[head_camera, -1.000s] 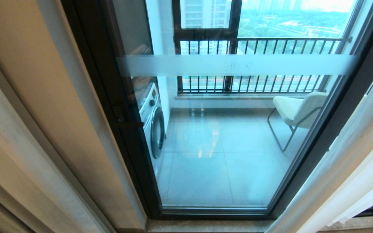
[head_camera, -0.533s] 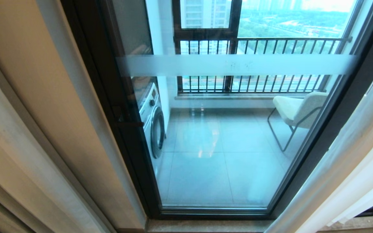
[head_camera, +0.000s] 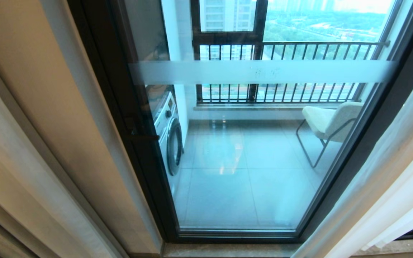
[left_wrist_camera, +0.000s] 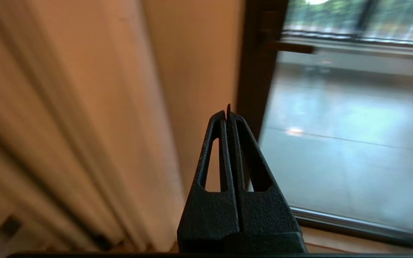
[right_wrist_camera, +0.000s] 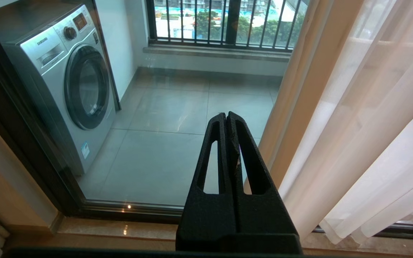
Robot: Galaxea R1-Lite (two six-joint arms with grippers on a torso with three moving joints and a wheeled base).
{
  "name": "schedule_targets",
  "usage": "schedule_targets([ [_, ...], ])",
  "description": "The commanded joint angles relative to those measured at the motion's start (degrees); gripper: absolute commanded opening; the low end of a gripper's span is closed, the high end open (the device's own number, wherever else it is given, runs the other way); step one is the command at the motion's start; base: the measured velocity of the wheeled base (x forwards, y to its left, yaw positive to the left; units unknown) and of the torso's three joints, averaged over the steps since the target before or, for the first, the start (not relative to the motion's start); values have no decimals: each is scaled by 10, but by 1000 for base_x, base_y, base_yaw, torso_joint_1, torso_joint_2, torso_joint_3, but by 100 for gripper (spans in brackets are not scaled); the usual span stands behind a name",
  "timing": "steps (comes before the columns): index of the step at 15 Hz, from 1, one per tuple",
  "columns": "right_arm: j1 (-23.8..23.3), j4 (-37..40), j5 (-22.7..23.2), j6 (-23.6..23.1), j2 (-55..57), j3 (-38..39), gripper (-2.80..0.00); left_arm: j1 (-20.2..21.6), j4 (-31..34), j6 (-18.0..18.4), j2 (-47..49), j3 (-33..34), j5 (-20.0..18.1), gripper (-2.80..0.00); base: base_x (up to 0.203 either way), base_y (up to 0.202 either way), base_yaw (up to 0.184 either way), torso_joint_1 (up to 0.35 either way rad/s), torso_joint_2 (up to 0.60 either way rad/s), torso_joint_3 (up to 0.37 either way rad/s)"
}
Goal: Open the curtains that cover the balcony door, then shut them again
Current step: Close the inner curtains on both sides
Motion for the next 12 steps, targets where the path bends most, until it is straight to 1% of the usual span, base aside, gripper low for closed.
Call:
schedule_targets([
  [1, 0, 0, 0, -1, 1, 0, -280, 7, 9, 0, 119, -57, 84, -280, 0, 0, 0, 0, 0, 0],
  [2, 1, 0, 0, -1, 0, 0, -280, 9, 11, 0, 149, -77, 109, -280, 0, 0, 0, 0, 0, 0],
  [3, 0, 0, 0, -1, 1, 0, -280, 11, 12, 0, 178, -96, 124, -280, 0, 0, 0, 0, 0, 0],
  [6, 0, 0, 0, -1, 0, 0, -280, 31, 12, -1, 270, -152, 157, -280, 0, 0, 0, 0, 0, 0],
  [7, 0, 0, 0, -1, 0, 0, -280, 50, 12, -1, 301, -167, 162, -280, 0, 0, 0, 0, 0, 0],
  [9, 1, 0, 0, -1, 0, 0, -280, 117, 2, -7, 367, -201, 165, -280, 0, 0, 0, 0, 0, 0],
  [11, 0, 0, 0, -1, 1, 0, -280, 184, -37, -21, 413, -218, 165, -280, 0, 0, 0, 0, 0, 0],
  [12, 0, 0, 0, -1, 0, 0, -280, 203, -67, -25, 433, -222, 165, -280, 0, 0, 0, 0, 0, 0],
])
